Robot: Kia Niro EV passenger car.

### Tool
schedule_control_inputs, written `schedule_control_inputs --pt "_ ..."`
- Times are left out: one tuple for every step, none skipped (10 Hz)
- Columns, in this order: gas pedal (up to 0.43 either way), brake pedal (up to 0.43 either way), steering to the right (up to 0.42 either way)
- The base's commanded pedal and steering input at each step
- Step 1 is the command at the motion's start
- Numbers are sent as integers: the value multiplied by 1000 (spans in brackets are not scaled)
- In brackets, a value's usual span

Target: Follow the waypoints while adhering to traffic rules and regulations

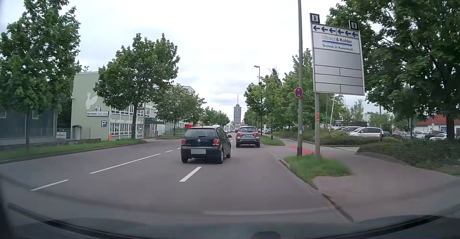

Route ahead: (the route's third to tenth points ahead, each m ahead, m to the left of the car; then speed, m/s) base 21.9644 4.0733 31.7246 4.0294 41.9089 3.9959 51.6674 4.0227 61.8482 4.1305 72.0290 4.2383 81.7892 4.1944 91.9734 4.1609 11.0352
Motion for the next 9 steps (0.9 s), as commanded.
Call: schedule_control_inputs --pt "98 0 1" --pt "98 0 0" --pt "98 0 1" --pt "98 0 1" --pt "98 0 3" --pt "98 0 3" --pt "98 0 3" --pt "110 0 3" --pt "130 0 3"
